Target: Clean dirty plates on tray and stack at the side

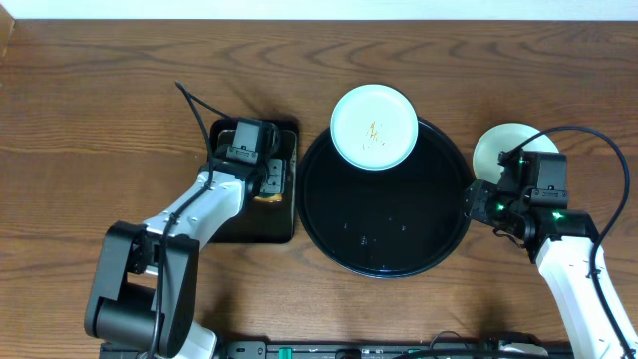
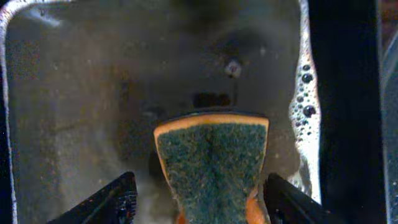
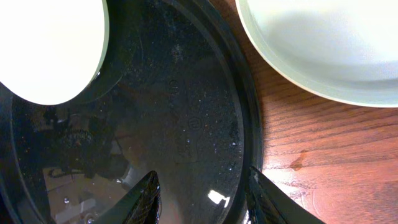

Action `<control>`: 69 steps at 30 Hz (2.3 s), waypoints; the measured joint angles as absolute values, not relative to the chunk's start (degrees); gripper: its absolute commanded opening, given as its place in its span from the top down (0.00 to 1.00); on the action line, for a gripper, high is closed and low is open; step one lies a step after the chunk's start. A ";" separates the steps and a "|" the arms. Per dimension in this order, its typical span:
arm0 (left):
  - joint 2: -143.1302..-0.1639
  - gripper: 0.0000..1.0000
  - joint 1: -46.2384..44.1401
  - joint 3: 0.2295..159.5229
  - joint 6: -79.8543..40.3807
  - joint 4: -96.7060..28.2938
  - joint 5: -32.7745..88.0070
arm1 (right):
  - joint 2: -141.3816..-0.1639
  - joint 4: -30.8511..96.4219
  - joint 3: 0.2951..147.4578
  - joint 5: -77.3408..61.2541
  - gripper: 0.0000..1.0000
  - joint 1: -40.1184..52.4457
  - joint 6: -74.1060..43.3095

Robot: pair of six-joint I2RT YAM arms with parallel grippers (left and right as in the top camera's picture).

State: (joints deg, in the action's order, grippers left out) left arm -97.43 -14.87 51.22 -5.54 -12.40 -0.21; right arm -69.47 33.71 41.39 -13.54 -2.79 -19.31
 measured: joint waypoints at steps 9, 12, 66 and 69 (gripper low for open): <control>-97.95 0.30 -14.87 51.18 -5.52 -7.92 -0.01 | -69.49 33.85 41.39 -13.54 0.59 -2.79 -18.98; -100.09 0.64 -14.87 51.18 -5.50 -7.11 0.10 | -69.49 33.91 41.39 -13.54 0.59 -2.79 -18.96; -90.96 0.18 -14.83 51.00 -7.94 -16.71 0.95 | -69.49 35.35 41.39 -13.54 0.62 -2.79 -18.83; -91.02 0.18 -14.83 51.00 -7.92 -16.23 0.95 | -69.49 35.35 41.39 -13.54 0.61 -2.79 -18.83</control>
State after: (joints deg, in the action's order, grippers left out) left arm -91.02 -14.83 51.00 -7.92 -16.23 0.95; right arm -69.49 35.35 41.39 -13.54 -2.79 -18.83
